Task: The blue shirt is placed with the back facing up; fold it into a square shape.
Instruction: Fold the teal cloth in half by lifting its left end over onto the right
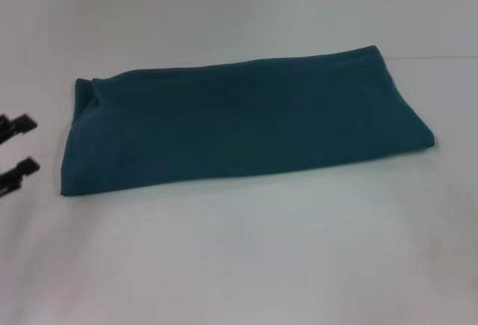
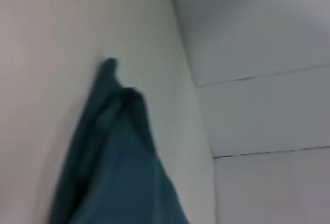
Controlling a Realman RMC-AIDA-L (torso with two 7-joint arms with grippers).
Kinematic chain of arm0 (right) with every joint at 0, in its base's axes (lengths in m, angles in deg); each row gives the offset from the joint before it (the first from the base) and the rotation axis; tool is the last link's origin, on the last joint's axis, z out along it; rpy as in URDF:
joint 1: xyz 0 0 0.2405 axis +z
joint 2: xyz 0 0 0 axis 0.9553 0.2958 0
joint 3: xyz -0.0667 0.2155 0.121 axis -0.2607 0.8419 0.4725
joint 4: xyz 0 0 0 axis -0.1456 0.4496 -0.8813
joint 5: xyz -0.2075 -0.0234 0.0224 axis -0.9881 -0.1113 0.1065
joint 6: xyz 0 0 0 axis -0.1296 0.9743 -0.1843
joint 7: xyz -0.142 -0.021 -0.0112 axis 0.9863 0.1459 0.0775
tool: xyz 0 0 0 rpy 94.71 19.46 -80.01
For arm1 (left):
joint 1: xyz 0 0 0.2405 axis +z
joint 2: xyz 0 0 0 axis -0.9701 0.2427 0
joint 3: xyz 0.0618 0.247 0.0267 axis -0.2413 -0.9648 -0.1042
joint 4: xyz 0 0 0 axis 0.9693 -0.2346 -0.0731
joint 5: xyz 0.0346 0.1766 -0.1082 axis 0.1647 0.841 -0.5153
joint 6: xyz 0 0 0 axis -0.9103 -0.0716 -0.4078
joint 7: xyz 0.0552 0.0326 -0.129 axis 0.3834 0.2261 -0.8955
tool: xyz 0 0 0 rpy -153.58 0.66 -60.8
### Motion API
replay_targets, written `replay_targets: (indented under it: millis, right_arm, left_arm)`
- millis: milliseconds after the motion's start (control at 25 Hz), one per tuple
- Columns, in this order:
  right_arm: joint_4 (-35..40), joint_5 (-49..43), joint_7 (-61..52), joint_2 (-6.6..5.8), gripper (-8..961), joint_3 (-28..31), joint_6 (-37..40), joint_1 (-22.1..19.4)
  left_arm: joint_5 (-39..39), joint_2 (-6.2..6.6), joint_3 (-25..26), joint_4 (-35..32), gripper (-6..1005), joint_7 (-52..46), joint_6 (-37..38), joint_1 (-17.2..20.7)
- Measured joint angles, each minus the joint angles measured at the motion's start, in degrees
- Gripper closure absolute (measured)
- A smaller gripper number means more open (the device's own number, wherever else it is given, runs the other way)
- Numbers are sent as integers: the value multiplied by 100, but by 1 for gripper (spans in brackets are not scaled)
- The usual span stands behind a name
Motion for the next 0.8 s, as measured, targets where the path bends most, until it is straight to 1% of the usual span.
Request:
replay_targets:
  millis: [160, 400, 800]
  right_arm:
    - [-23, 1, 4, -38, 150, -7, 34, 67]
    - [-26, -6, 35, -44, 149, -45, 56, 218]
    - [-43, -7, 63, -49, 149, -43, 49, 226]
  left_arm:
    - [240, -46, 41, 101, 150, -215, -116, 96]
    - [305, -145, -13, 595, 151, -326, -794, 27]
    - [306, -174, -98, 862, 152, -364, -1409, -23]
